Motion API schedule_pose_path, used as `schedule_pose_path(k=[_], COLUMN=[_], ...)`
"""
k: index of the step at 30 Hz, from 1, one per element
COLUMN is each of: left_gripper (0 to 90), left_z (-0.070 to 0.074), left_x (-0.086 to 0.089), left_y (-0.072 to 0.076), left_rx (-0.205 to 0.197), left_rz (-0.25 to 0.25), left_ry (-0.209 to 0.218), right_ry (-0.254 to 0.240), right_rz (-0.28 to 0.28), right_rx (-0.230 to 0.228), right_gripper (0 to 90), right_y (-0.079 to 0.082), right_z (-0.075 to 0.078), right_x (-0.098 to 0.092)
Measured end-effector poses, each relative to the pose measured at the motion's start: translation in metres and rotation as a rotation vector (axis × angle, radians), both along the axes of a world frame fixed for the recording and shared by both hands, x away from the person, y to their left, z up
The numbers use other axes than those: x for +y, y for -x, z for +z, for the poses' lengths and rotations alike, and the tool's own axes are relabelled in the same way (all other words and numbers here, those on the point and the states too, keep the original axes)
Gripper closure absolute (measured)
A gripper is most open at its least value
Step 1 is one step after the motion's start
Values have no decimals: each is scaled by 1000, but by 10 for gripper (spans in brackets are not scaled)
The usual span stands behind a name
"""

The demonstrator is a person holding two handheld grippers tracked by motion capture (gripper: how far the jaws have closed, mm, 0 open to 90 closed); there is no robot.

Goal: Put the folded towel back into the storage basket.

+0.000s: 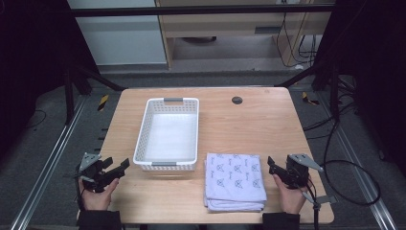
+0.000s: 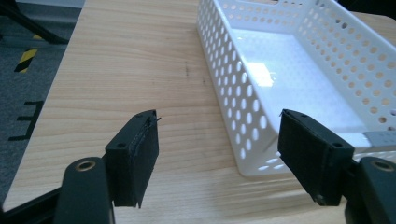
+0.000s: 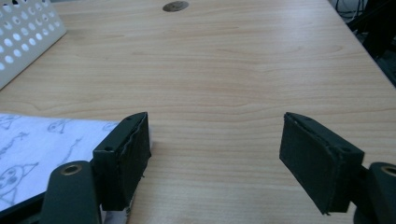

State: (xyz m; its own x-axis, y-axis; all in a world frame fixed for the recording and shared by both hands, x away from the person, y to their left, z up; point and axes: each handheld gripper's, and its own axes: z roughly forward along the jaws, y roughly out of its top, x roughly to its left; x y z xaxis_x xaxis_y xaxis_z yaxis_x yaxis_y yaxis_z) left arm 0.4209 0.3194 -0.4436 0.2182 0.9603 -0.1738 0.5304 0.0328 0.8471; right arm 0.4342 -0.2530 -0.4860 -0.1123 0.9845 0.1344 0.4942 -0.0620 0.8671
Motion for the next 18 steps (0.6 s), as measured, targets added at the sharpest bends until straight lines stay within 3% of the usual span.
schedule_pose_path(k=[4,6,15,18], left_gripper=[283,285,302,304], left_z=[3,5,9,10], left_x=[-8,-16,-35,-46], left_y=[3,6,13,16], left_rx=[-13,-21,-34,-40], left_rz=[-12,-28,-78,-106], left_ry=[-6,-6,-15,-22], right_ry=[-6,-35,-13,-38], right_rz=[16,32,69,99], right_rx=[6,0,-3,1], right_gripper=[246,247,236,234], right_y=[3,7,10,9], right_z=[1,2,3,3], right_x=[2,3,10,10])
